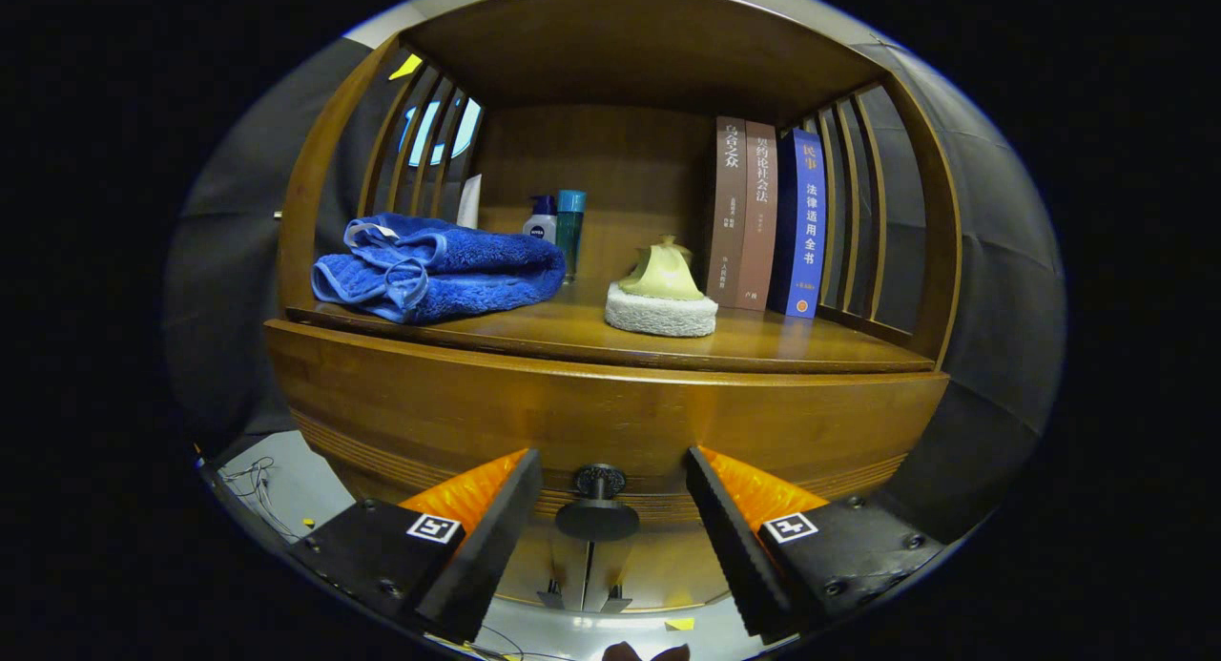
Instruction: Pull open the drawer, take out the items inside it, and place them on the countertop above the cabinet.
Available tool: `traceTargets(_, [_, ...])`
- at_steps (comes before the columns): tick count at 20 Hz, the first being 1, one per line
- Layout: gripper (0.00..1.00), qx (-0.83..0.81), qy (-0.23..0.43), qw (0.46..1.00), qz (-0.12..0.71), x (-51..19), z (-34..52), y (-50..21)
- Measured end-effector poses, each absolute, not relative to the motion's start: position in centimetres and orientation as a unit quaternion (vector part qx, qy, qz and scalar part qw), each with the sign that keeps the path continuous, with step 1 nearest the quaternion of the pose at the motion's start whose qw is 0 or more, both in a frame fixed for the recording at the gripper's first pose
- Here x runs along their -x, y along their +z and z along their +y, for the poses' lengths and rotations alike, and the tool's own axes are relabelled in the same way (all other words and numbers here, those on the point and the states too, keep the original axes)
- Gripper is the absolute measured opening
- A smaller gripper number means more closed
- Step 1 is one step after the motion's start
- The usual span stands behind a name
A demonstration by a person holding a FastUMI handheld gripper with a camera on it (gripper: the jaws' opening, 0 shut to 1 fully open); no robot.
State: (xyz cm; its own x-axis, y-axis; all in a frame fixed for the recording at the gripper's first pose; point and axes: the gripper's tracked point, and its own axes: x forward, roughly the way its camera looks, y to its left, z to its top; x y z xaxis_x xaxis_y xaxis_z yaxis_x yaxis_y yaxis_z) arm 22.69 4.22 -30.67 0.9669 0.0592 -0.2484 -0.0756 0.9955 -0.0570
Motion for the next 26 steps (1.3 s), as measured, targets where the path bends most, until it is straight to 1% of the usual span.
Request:
traceTargets(13, [0.99,0.042,0.036,0.99,0.131,-22.7,4.4,-30.5])
traceTargets(18, [0.99,0.051,0.039,0.992,0.109,-20.5,4.2,-26.9])
traceTargets(26, [0.99,0.035,0.054,0.994,0.092,-13.9,4.6,-18.8])
